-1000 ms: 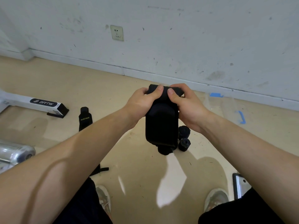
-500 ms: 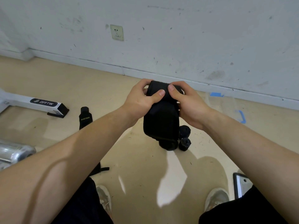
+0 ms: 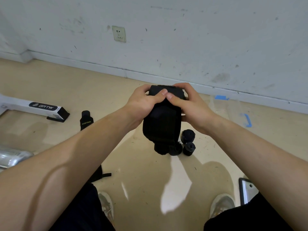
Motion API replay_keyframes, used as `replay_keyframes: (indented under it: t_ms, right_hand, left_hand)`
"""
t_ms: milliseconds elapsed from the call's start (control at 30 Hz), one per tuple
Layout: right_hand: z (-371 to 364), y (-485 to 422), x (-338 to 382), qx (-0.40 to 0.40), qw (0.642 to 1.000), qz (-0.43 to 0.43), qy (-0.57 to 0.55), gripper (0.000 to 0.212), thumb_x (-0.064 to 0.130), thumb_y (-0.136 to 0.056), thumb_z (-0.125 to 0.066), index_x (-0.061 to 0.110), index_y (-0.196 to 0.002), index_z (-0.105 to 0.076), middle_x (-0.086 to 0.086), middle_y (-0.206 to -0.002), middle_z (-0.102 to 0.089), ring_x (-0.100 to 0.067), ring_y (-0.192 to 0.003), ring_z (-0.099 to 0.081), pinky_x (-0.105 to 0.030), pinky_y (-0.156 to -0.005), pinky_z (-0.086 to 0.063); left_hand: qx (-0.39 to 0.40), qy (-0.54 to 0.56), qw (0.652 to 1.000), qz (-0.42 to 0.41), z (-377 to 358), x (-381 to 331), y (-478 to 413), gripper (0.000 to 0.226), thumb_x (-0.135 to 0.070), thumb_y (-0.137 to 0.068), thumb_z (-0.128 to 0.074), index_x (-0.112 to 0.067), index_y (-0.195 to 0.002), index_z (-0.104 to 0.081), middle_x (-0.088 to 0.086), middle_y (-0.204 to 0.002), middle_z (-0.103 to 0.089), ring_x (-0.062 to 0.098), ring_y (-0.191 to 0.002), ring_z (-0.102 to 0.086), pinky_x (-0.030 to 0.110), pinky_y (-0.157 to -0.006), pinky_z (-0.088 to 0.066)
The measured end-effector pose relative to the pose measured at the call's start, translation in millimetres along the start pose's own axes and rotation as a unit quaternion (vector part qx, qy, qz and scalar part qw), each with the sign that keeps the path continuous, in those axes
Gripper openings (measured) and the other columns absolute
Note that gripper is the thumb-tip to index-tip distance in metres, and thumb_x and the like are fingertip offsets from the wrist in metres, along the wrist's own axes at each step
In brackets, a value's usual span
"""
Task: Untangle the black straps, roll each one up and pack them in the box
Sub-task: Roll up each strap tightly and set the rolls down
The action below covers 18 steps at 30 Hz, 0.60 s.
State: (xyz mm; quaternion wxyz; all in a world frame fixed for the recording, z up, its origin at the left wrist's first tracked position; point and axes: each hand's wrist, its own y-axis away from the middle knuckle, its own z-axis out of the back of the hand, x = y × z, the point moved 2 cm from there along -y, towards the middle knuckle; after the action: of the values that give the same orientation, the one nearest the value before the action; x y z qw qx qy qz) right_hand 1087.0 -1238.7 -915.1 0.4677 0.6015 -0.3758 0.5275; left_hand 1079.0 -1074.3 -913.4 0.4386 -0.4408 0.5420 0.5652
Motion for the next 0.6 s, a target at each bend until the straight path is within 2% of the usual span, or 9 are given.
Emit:
replay_keyframes:
  t_ms: [67, 133, 233, 367, 467, 533, 600]
  right_hand:
    - [-0.8, -0.5, 0.7, 0.008, 1.0, -0.02, -0.018, 0.025, 0.039, -0.099, -0.062, 0.028, -0.121, -0.059, 0.004, -0.101, -0.071, -0.02, -0.085, -0.073, -0.036, -0.072, -0.06]
    - [-2.0, -1.7, 0.9, -0.008, 1.0, -0.004, -0.007, 0.021, 0.039, -0.1, -0.061, 0.027, -0.118, -0.061, 0.001, -0.101, -0.072, -0.02, -0.088, -0.073, -0.037, -0.072, -0.061]
    - [-4.1, -3.8, -0.8, -0.032, 0.999, 0.027, 0.022, 0.013, 0.033, -0.101, -0.061, 0.03, -0.113, -0.06, -0.007, -0.111, -0.07, -0.023, -0.096, -0.071, -0.04, -0.082, -0.061]
    - [-12.6, -2.0, -5.3, -0.052, 0.998, 0.009, -0.024, 0.017, 0.033, -0.104, -0.056, 0.026, -0.119, -0.056, -0.006, -0.118, -0.066, -0.024, -0.108, -0.068, -0.043, -0.095, -0.058]
    - [-16.1, 1.3, -8.3, -0.053, 0.996, -0.019, -0.063, 0.021, 0.031, -0.104, -0.054, 0.023, -0.124, -0.055, -0.009, -0.122, -0.065, -0.025, -0.11, -0.067, -0.044, -0.096, -0.057]
    - [-14.5, 2.0, -7.6, -0.062, 0.995, -0.028, -0.076, 0.023, 0.031, -0.105, -0.054, 0.021, -0.125, -0.055, -0.01, -0.123, -0.066, -0.026, -0.11, -0.068, -0.046, -0.096, -0.057]
    - [-11.6, 1.4, -5.9, -0.077, 0.99, -0.036, -0.109, 0.026, 0.032, -0.105, -0.053, 0.017, -0.126, -0.056, -0.009, -0.122, -0.068, -0.026, -0.109, -0.07, -0.048, -0.096, -0.058]
  left_hand:
    - [-0.005, -0.012, 1.0, -0.014, 0.5, -1.1, 0.6, 0.029, -0.022, -0.093, -0.076, -0.013, -0.118, -0.066, 0.01, -0.11, -0.074, 0.029, -0.102, -0.074, 0.044, -0.091, -0.062]
    - [-0.006, -0.02, 0.999, -0.027, 0.8, -1.1, 1.9, 0.034, -0.019, -0.092, -0.077, -0.014, -0.123, -0.063, 0.009, -0.109, -0.071, 0.028, -0.102, -0.073, 0.043, -0.09, -0.062]
    - [0.005, 0.007, 1.0, -0.021, -1.3, 0.3, 5.1, 0.04, -0.015, -0.095, -0.073, -0.013, -0.131, -0.056, 0.013, -0.116, -0.067, 0.031, -0.106, -0.071, 0.041, -0.089, -0.061]
    - [0.04, 0.078, 0.996, 0.002, -6.6, 5.1, 8.1, 0.041, -0.012, -0.099, -0.068, -0.005, -0.135, -0.051, 0.018, -0.13, -0.063, 0.033, -0.115, -0.068, 0.038, -0.091, -0.06]
    - [0.08, 0.1, 0.992, 0.01, -7.7, 5.1, 8.9, 0.048, -0.017, -0.092, -0.067, 0.004, -0.134, -0.055, 0.024, -0.126, -0.066, 0.037, -0.114, -0.068, 0.039, -0.091, -0.06]
    - [0.099, 0.115, 0.988, 0.029, -7.7, 1.0, 10.5, 0.044, -0.022, -0.1, -0.061, 0.004, -0.136, -0.057, 0.026, -0.133, -0.065, 0.041, -0.122, -0.065, 0.041, -0.098, -0.058]
    - [0.111, 0.119, 0.985, 0.058, -8.9, -2.0, 11.4, 0.048, -0.037, -0.108, -0.047, -0.002, -0.137, -0.06, 0.021, -0.132, -0.068, 0.036, -0.122, -0.066, 0.041, -0.103, -0.055]
